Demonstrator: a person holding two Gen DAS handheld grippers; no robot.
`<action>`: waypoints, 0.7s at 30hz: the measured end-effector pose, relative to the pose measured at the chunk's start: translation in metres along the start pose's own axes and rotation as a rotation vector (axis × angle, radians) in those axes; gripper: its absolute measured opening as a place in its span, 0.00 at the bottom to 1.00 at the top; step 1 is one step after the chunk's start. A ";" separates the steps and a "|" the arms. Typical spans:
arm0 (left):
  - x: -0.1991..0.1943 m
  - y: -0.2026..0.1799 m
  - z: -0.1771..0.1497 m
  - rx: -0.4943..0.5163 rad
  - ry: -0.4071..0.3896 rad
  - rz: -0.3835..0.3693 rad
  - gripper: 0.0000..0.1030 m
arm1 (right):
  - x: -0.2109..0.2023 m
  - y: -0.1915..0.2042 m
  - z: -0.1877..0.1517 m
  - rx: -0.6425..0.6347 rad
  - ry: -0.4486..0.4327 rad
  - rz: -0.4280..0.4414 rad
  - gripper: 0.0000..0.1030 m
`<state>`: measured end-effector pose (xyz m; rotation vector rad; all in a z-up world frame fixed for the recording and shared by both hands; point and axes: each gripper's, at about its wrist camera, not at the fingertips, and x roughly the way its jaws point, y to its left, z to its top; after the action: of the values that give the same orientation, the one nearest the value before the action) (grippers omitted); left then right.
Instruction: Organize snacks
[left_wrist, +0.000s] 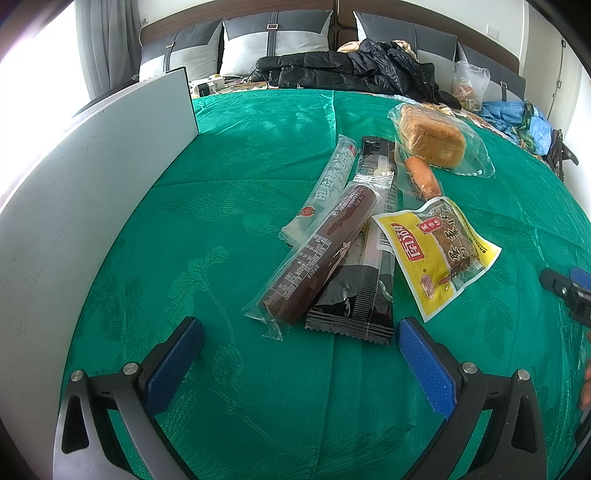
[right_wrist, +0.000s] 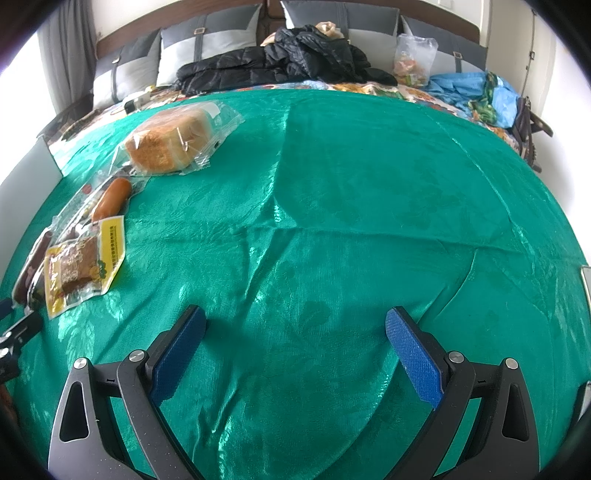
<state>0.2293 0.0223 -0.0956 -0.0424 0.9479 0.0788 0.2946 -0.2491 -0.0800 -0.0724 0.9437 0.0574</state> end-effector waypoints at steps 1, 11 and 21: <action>0.000 0.000 0.000 0.000 0.000 0.000 1.00 | -0.002 -0.001 -0.002 -0.018 0.000 0.011 0.96; 0.000 0.000 0.000 0.000 0.000 -0.001 1.00 | -0.066 0.006 0.004 -0.047 -0.264 0.046 0.95; 0.000 0.000 0.000 0.000 0.000 0.000 1.00 | -0.058 0.018 0.006 -0.095 -0.246 0.060 0.95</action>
<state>0.2293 0.0227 -0.0951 -0.0428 0.9475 0.0785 0.2642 -0.2319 -0.0301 -0.1219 0.6967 0.1628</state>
